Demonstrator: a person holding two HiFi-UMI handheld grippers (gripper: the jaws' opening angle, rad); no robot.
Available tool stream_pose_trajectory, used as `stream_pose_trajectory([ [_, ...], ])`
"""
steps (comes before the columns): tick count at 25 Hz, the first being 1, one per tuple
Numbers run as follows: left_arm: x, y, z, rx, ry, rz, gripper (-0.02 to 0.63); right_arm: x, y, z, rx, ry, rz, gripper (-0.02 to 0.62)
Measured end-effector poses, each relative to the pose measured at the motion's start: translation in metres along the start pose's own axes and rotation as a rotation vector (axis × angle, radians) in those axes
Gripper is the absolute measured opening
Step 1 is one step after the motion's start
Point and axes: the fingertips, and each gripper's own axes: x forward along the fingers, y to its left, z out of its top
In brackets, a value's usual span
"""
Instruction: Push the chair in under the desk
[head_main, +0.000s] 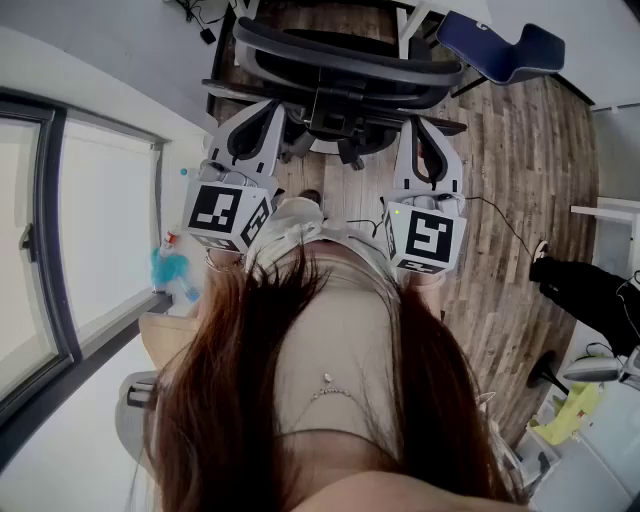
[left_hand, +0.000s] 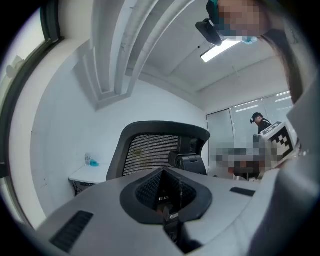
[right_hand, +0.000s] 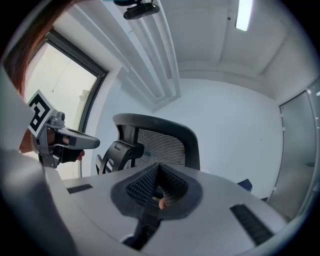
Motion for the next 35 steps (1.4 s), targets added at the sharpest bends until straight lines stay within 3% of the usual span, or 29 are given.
stream_pose_trajectory([
  [18,0.002,0.009,-0.005,0.029,-0.008,-0.002,0.0,-0.001,-0.005,0.002,0.006,-0.027,0.001,0.026],
  [23,0.003,0.017,-0.01,0.013,-0.003,-0.002,0.0,0.005,-0.003,-0.007,-0.003,0.01,0.03,0.028],
  [31,0.003,0.028,-0.019,0.033,0.03,-0.014,0.028,0.012,-0.001,-0.021,-0.11,0.071,0.032,0.029],
  [35,0.004,0.033,-0.024,0.035,0.047,-0.014,0.034,0.016,-0.001,-0.029,-0.122,0.109,0.047,0.072],
])
